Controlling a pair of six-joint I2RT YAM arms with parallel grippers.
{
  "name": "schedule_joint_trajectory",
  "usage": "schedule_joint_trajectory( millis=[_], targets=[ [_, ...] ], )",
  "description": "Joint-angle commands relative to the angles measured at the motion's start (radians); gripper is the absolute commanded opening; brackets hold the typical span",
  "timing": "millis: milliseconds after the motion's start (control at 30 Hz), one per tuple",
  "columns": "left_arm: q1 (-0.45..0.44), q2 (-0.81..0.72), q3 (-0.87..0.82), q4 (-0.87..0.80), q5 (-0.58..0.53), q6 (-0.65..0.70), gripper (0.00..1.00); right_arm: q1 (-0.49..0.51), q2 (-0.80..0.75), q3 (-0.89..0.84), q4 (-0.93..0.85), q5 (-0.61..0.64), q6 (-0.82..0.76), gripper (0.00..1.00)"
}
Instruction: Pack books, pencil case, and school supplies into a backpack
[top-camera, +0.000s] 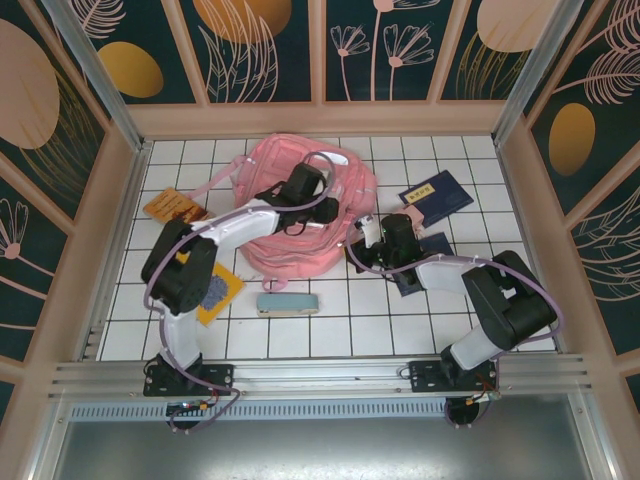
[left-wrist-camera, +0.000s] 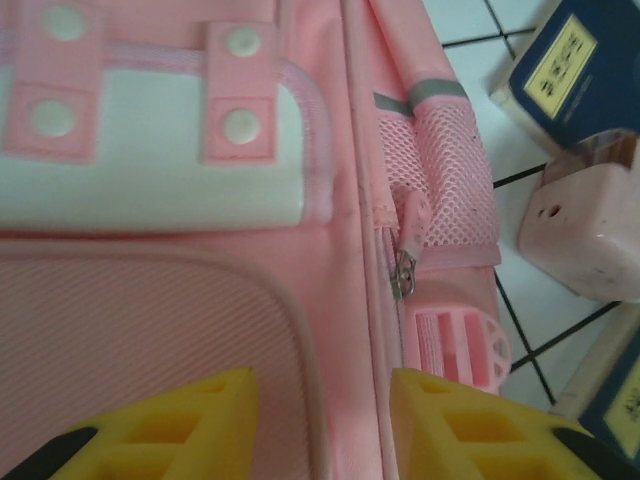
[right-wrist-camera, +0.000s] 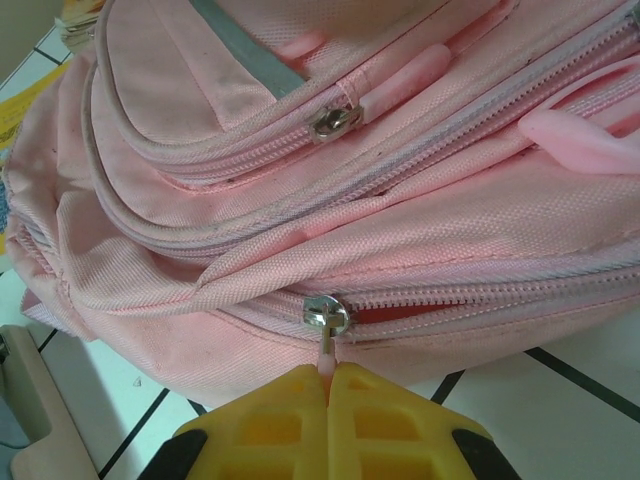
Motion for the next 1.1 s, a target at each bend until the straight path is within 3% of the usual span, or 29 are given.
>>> schedule_joint_trajectory(
  millis=[0,133,367,467,633,933,1067],
  targets=[
    [-0.023,0.071,0.114,-0.096,-0.042,0.099,0.38,-0.007,-0.008,-0.011,0.080,-0.042,0.011,0.00],
    [-0.039,0.167,0.225,-0.155,-0.035,0.121,0.39,-0.008,-0.003,-0.018,0.087,-0.048,0.015,0.00],
    [-0.049,0.304,0.350,-0.285,-0.176,0.138,0.51,-0.011,-0.010,-0.024,0.102,-0.052,0.017,0.00],
    [-0.055,0.346,0.355,-0.294,-0.195,0.137,0.44,-0.011,-0.009,-0.025,0.107,-0.055,0.020,0.00],
    [-0.062,0.377,0.358,-0.292,-0.199,0.119,0.00,-0.011,-0.013,-0.036,0.111,-0.051,0.024,0.00],
    [-0.059,0.404,0.494,-0.296,-0.251,0.042,0.00,0.025,-0.054,-0.067,0.109,-0.043,0.048,0.00],
    [-0.055,0.463,0.610,-0.337,-0.263,0.025,0.00,0.108,-0.074,-0.089,0.112,-0.010,0.060,0.00]
  ],
)
